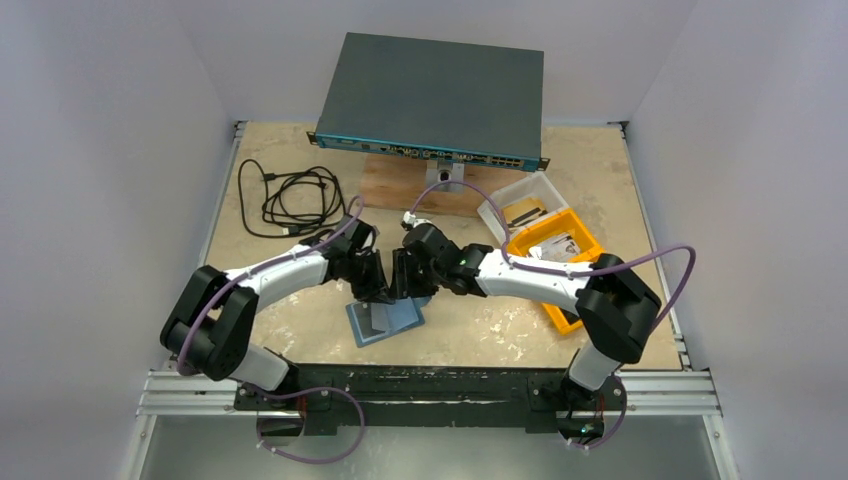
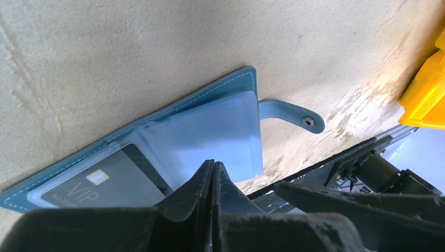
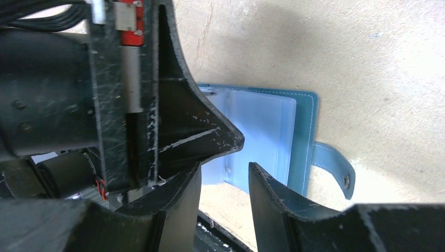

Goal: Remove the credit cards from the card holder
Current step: Remove the credit card from the card holder.

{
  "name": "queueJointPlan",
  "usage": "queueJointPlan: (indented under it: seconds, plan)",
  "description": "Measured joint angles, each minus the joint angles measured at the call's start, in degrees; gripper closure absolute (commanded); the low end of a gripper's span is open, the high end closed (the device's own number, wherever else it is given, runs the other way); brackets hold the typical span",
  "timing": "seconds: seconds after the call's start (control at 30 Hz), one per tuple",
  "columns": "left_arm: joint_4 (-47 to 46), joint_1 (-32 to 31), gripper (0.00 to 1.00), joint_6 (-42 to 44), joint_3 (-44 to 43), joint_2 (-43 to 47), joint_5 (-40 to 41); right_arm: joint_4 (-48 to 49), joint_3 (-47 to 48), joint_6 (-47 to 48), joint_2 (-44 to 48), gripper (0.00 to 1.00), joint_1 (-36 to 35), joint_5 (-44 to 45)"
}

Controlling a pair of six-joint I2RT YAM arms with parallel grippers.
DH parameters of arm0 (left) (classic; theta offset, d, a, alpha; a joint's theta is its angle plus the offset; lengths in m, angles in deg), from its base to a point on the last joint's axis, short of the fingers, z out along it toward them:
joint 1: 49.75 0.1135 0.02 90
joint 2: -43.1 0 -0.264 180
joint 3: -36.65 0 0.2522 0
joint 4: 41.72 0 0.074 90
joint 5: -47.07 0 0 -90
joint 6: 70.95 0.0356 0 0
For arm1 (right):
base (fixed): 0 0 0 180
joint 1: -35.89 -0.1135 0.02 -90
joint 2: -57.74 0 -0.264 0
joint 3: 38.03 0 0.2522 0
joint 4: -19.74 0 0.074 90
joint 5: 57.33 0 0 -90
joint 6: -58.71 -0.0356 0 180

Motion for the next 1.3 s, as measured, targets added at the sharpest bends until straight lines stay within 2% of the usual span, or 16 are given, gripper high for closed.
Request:
queueJointPlan:
  seconds: [0.3,0.43,0.67,0.87,1.0,1.3]
  plan:
    - [-1.51,-1.36,1.0,-0.04,-1.46,-3.52,-1.79,-0.35,-1.66,-0.02,2.19,0.61,0.63,0.7]
    - [-0.55,-1.55,0.85,-0.22,-2.01,-2.89,-0.26,-1.22,-1.73,0.35,2.19,0.61,0.63,2.1]
    - [7.76,-0.22,0.74,-0.66,-2.08,9.62,9.51,-3.06,-1.55,1.68,2.16,0.59,-0.33,4.5]
    - [13.05,6.88,0.62,0.28,-0.94,18.01,14.47,-3.23,0.0,2.23,0.85,0.59,-2.08,4.52]
    - [13.64,8.48,0.57,0.68,1.51,16.41,14.29,-3.28,0.17,2.56,-0.44,0.59,-2.19,4.46]
    - [8.59,8.59,0.56,0.52,3.26,7.98,10.32,-3.28,0.15,2.56,-1.38,0.59,-2.19,4.26]
